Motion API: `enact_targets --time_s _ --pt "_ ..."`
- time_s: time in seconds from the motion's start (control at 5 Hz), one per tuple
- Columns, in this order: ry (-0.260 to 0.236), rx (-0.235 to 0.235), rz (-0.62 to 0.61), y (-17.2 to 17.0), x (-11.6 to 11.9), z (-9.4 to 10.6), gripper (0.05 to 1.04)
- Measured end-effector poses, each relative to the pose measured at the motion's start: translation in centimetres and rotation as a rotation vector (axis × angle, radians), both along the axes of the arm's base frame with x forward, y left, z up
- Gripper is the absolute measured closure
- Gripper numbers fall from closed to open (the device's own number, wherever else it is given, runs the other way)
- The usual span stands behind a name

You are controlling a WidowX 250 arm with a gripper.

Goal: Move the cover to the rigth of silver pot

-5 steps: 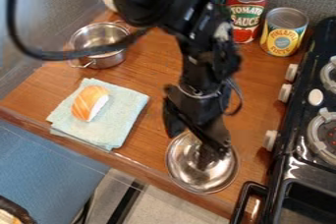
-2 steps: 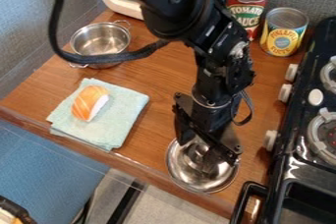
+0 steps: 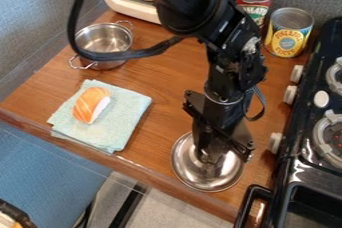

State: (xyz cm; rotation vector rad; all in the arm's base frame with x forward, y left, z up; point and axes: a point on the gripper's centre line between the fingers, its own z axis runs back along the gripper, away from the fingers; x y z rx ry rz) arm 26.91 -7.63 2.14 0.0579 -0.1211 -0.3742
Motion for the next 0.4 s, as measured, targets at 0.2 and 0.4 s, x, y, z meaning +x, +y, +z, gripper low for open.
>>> enact_targets --time_s 0.2,0.4 --pt "0.000 -0.005 0.002 -0.14 0.18 0.00 0.801" --pt "0.034 -0.031 0.034 0.72 0.57 0.46 0.801"
